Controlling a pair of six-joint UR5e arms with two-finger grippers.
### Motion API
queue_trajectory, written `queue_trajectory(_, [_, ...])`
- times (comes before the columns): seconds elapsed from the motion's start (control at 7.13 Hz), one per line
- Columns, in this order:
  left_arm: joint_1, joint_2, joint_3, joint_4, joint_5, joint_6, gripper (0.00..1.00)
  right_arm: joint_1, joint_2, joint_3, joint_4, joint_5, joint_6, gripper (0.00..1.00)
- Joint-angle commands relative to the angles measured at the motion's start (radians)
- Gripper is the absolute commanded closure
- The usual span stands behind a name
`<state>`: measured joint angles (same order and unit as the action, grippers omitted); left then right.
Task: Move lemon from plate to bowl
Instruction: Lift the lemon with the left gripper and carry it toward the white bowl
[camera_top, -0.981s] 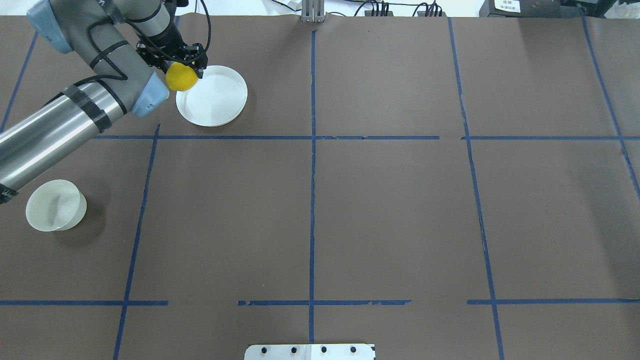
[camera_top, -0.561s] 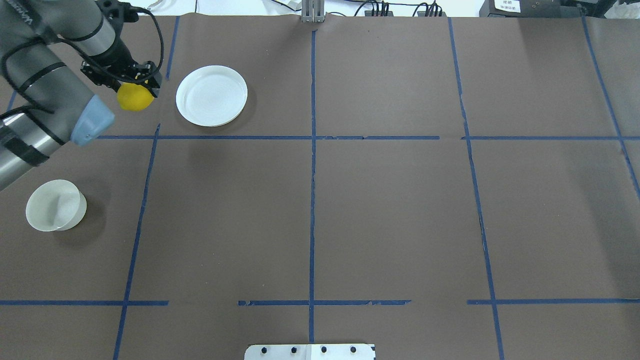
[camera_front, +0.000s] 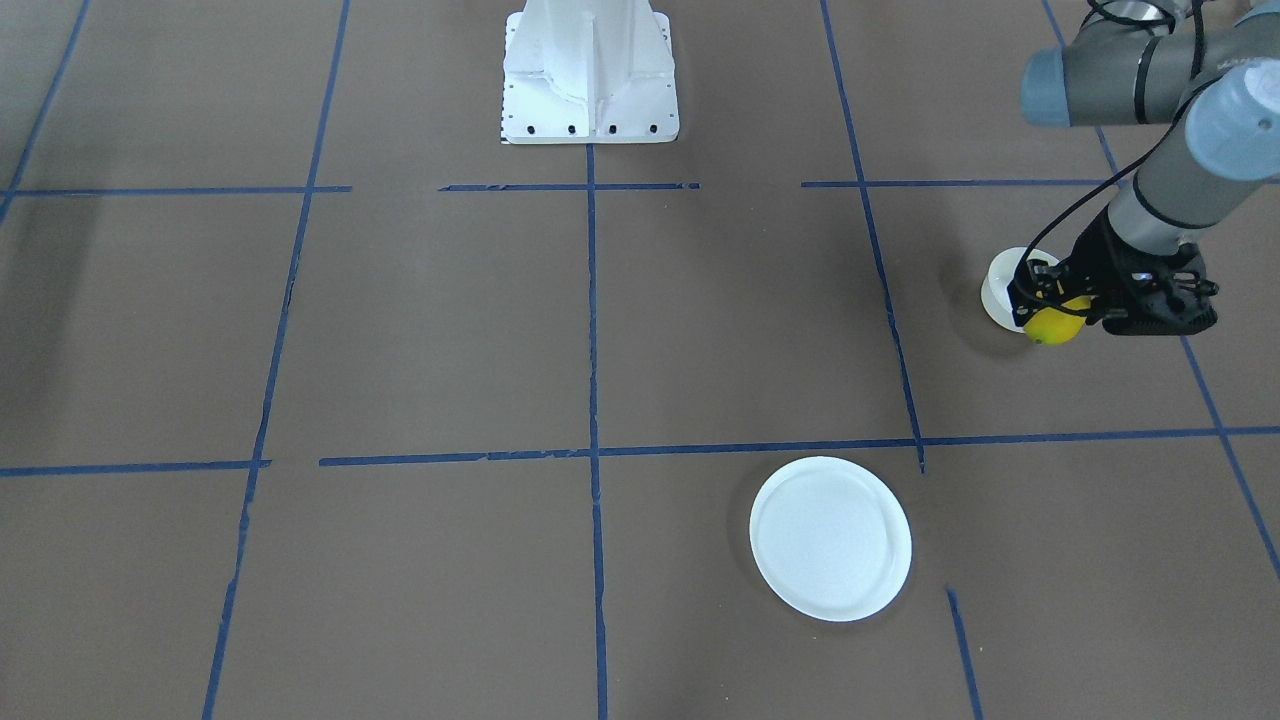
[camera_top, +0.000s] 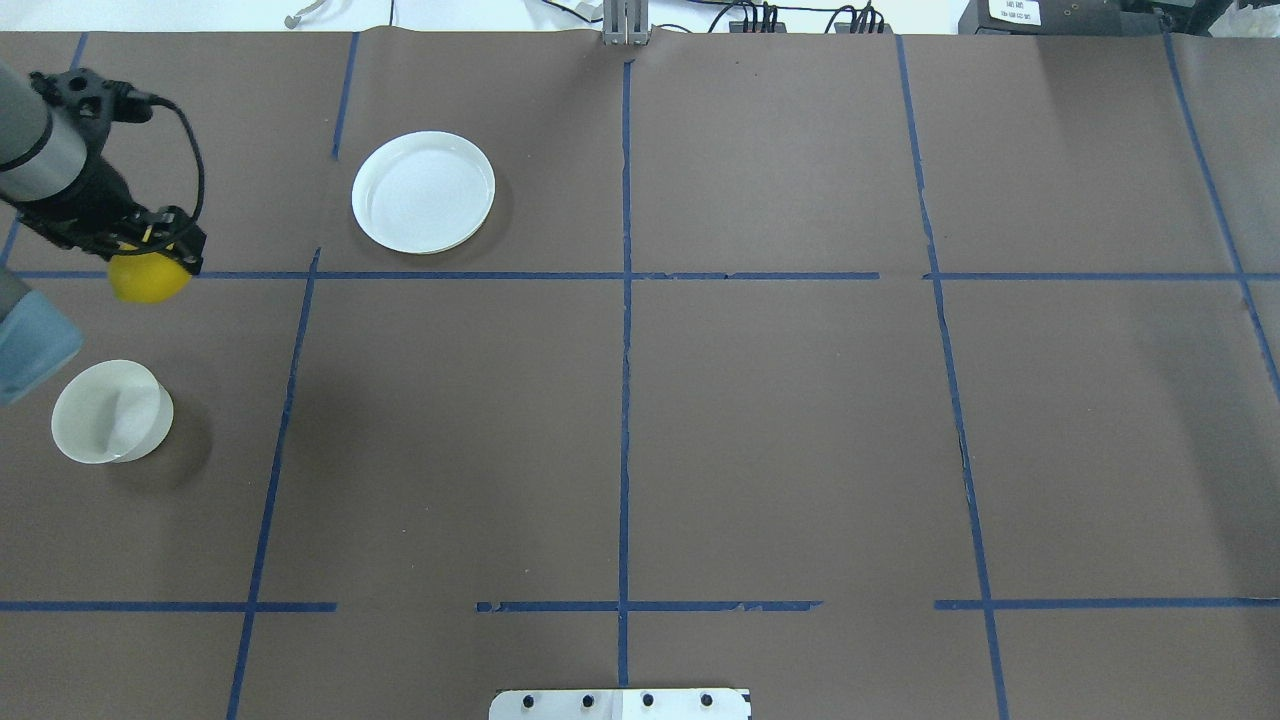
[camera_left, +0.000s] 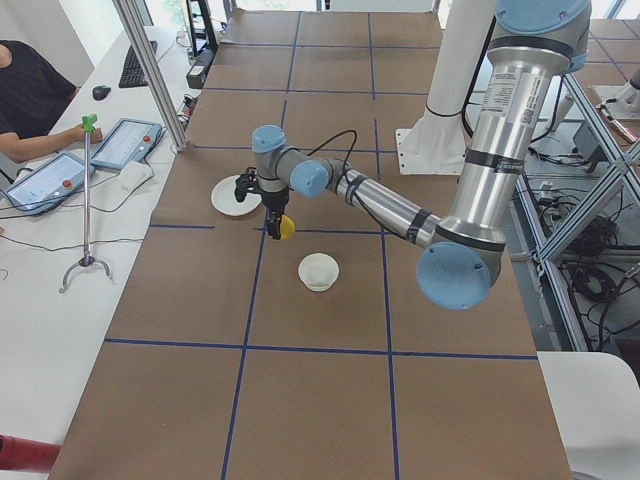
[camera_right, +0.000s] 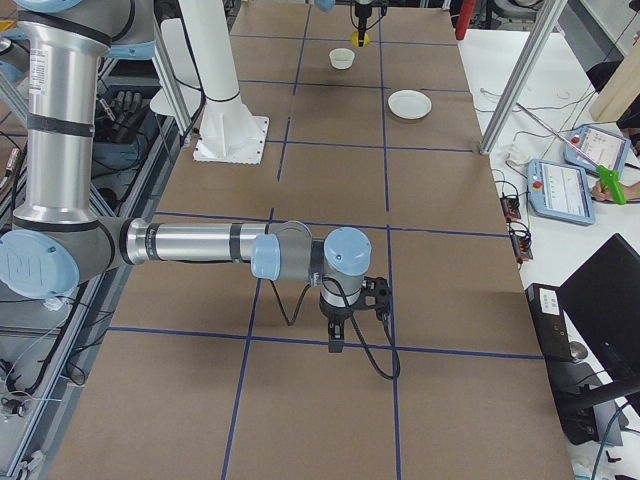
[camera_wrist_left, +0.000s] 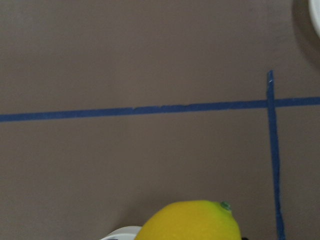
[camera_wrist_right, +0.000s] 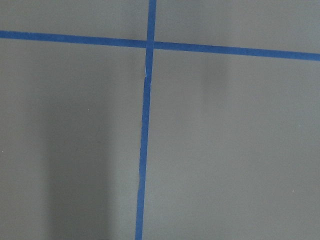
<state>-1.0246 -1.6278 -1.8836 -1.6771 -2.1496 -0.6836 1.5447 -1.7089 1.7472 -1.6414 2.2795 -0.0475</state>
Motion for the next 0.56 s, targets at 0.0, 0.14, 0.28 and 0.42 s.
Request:
queue_trajectory(0.0, [0.052, 0.12, 0.02, -0.221, 0.022, -0.164, 1.0, 0.0, 0.0, 0.0, 0.0, 0.0, 0.0, 0.0])
queue_trajectory(0.14, [0.087, 0.124, 0.035, -0.258, 0.074, -0.23, 1.0, 0.0, 0.0, 0.0, 0.0, 0.0, 0.0, 0.0])
queue_trajectory(0.28, [0.122, 0.126, 0.049, -0.277, 0.08, -0.253, 1.0, 0.0, 0.0, 0.0, 0.0, 0.0, 0.0, 0.0])
queue_trajectory(0.42, [0.127, 0.126, 0.051, -0.28, 0.083, -0.254, 1.0, 0.0, 0.0, 0.0, 0.0, 0.0, 0.0, 0.0])
